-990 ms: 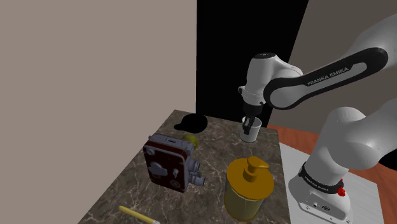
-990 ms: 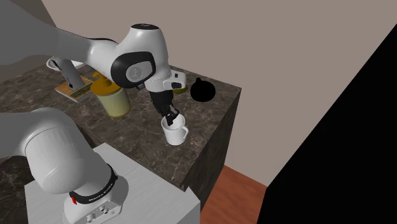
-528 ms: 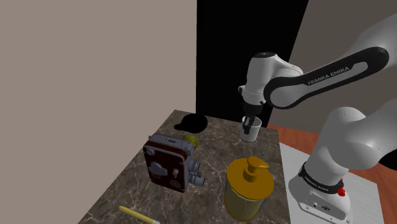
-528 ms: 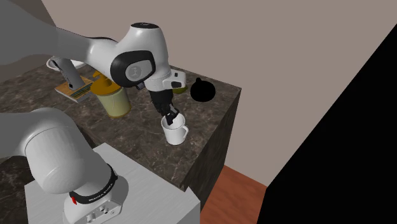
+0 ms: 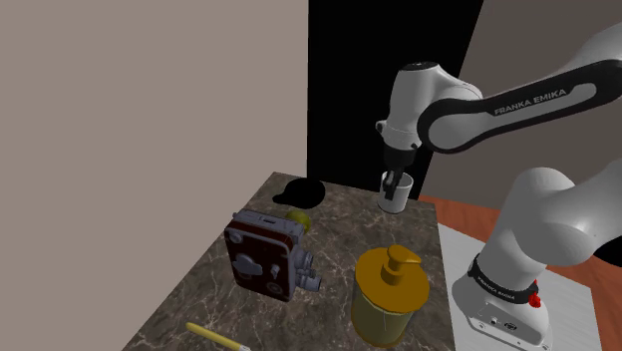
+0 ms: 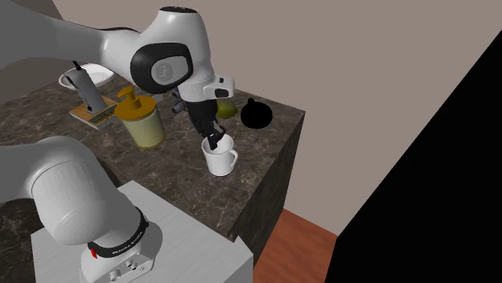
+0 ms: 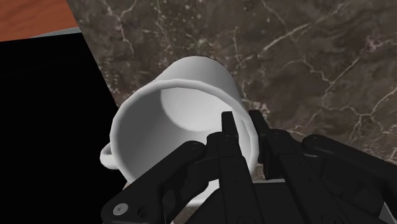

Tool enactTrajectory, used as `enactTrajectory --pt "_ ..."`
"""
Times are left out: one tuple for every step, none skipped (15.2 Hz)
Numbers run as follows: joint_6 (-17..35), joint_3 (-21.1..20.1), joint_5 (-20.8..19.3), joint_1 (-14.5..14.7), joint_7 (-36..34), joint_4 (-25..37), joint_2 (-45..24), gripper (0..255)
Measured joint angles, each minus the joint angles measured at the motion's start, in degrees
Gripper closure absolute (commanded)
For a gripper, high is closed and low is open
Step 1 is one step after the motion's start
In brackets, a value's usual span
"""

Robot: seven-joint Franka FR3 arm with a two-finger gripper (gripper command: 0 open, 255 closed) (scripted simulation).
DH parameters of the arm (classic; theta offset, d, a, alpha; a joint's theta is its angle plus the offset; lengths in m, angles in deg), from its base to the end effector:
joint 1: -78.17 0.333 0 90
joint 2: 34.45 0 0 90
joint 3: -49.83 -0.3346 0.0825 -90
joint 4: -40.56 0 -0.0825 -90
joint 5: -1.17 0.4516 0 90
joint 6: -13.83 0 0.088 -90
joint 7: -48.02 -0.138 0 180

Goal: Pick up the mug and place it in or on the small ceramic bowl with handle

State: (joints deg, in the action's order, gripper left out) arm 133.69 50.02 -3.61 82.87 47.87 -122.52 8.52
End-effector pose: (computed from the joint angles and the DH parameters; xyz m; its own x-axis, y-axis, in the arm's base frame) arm 0.3513 0.0217 0.3407 0.9930 0.1182 -0.0056 0.1183 -0.9905 0.0698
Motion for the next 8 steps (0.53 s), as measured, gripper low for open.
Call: enactTrajectory --pt "-1.17 0.01 0.05 0.02 0.1 0.72 0.46 255" --pt "-1.89 -0.02 0.1 0.05 0.12 1.28 0.63 255" --pt "-2.85 -0.03 0.15 0.08 0.18 1.79 1.08 255" --pt "-3.92 -0.09 0.24 0.14 0.19 2.3 1.64 255" --pt "-4.75 -0.11 0.28 0.16 0.24 2.93 1.83 255" --pt "-5.7 -0.15 0.35 0.21 0.25 3.5 2.21 255" --pt "-6.7 -0.14 0.37 0.21 0.34 4.26 2.46 255" --pt "-7.66 -0.13 0.39 0.21 0.42 4.95 2.73 255"
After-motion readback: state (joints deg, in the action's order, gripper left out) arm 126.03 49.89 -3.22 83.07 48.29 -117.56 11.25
